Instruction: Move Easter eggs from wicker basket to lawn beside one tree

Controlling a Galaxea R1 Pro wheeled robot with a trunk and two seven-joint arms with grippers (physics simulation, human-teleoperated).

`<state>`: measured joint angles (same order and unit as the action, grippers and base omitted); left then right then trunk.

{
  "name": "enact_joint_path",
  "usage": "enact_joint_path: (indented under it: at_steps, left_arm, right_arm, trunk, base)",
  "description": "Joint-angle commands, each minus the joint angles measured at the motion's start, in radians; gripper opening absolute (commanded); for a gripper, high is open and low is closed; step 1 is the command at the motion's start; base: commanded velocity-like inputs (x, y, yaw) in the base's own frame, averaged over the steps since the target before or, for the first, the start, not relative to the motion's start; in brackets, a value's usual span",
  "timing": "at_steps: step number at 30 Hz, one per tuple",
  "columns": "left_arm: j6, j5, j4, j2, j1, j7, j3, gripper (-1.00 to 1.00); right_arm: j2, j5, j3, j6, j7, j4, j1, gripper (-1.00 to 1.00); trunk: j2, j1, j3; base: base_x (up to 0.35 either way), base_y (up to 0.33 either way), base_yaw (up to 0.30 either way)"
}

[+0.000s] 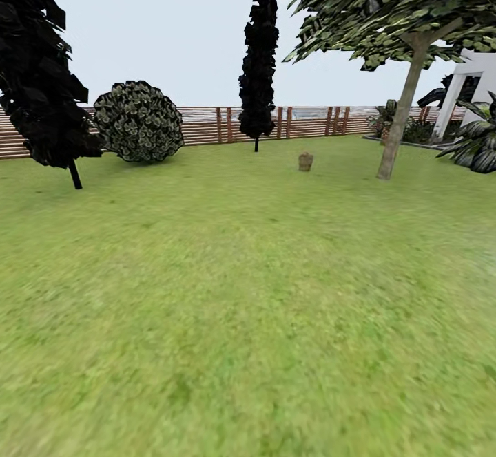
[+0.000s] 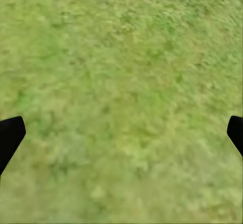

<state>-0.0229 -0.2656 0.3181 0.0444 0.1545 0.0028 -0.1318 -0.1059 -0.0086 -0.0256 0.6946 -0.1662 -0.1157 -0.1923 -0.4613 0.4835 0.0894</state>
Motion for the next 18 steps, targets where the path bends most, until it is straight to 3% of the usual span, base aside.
enact_joint_path:
  at_steps: [1, 18]
  left_arm:
    - [-0.002, -0.01, 0.001, 0.0, 0.0, 0.0, 0.0, 1.0]
    - [0.013, -0.01, 0.001, -0.001, 0.0, 0.0, 0.0, 1.0]
  right_arm:
    - [0.0, -0.001, -0.002, 0.003, 0.0, 0.001, -0.001, 1.0]
    - [0.002, 0.001, 0.0, -0.002, 0.0, 0.002, -0.001, 1.0]
  trunk:
    - [-0.002, 0.001, 0.002]
    - [-0.002, 0.001, 0.002]
  base:
    - [0.331, 0.0, 0.0]
    - [0.331, -0.008, 0.0]
